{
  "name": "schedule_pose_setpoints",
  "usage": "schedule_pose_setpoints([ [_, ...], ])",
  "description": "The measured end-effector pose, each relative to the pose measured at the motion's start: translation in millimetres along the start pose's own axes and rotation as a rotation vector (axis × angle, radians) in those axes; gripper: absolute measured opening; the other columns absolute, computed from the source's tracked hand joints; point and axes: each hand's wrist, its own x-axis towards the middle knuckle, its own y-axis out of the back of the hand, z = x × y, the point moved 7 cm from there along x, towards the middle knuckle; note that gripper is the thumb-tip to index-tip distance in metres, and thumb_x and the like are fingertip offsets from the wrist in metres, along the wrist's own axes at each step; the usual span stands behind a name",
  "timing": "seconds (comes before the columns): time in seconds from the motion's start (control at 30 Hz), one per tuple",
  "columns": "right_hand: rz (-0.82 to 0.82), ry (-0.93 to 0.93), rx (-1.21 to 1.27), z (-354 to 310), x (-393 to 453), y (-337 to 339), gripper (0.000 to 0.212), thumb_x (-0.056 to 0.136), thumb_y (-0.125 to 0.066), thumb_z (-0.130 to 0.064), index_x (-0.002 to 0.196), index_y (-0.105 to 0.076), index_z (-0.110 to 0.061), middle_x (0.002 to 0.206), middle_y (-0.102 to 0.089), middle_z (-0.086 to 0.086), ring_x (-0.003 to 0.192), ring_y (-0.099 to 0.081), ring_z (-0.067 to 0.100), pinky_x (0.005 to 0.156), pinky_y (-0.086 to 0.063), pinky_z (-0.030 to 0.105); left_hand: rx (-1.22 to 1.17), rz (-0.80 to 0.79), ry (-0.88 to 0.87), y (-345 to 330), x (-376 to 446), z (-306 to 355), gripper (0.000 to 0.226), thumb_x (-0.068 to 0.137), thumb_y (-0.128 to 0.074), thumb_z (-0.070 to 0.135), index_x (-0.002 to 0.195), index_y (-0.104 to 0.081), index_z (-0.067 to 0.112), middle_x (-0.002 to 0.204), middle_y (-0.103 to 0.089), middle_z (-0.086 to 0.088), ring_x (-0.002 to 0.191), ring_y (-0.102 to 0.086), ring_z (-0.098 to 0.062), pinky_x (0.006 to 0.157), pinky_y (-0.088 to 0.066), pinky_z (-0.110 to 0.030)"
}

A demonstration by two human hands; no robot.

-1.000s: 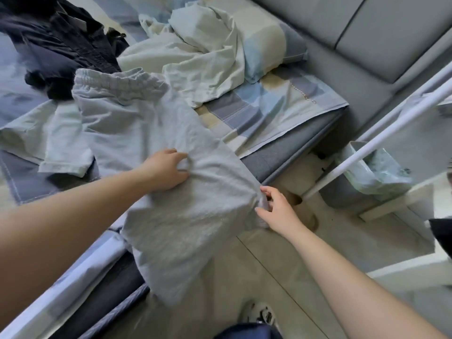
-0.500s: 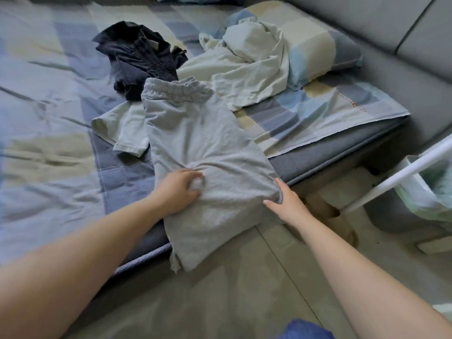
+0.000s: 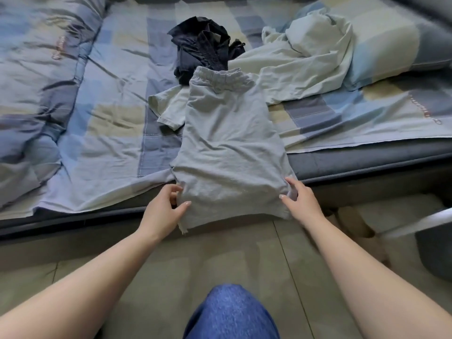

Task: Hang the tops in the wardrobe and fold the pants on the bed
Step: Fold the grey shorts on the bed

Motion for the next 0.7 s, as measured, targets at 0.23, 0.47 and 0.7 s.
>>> schedule_pose_setpoints([
  [0.23,0.126,-0.042,0.404,16.7,-10.1,13.5,0.026,0.086,-0.064,-0.008,0.103,-0.048,-0.017,0.093,-0.058,0.001,0.083,-0.057,0.017,0.074,-0.043,0.028,-0.44,0.084,0.193,-30.4,-25.1,-27.0,0.021,0.083,-0.071,0.022,0.091,-0.052,0.016,0.087,-0.061,-0.003,0.072,-0.056,-0.013,0.066,-0.042,-0.025],
  [0.47,-0.053,-0.371,0.765,27.8,-11.3,3.3,0.047,0.089,-0.064,-0.019,0.131,-0.043,-0.017,0.119,-0.059,0.006,0.1,-0.063,0.023,0.082,-0.055,0.043,-0.705,-0.062,0.299,-55.8,-27.6,-21.6,0.027,0.091,-0.064,0.023,0.105,-0.062,0.0,0.099,-0.07,-0.019,0.093,-0.067,-0.033,0.087,-0.052,-0.047],
  [0.7,-0.116,-0.278,0.725,14.9,-10.6,1.1,0.013,0.093,-0.059,-0.017,0.104,-0.065,-0.015,0.096,-0.071,0.006,0.086,-0.069,0.018,0.07,-0.059,0.032,-0.931,-0.083,0.299,-57.0,-36.0,-12.7,0.018,0.095,-0.056,0.024,0.097,-0.069,0.012,0.097,-0.073,-0.009,0.084,-0.071,-0.022,0.072,-0.057,-0.039],
])
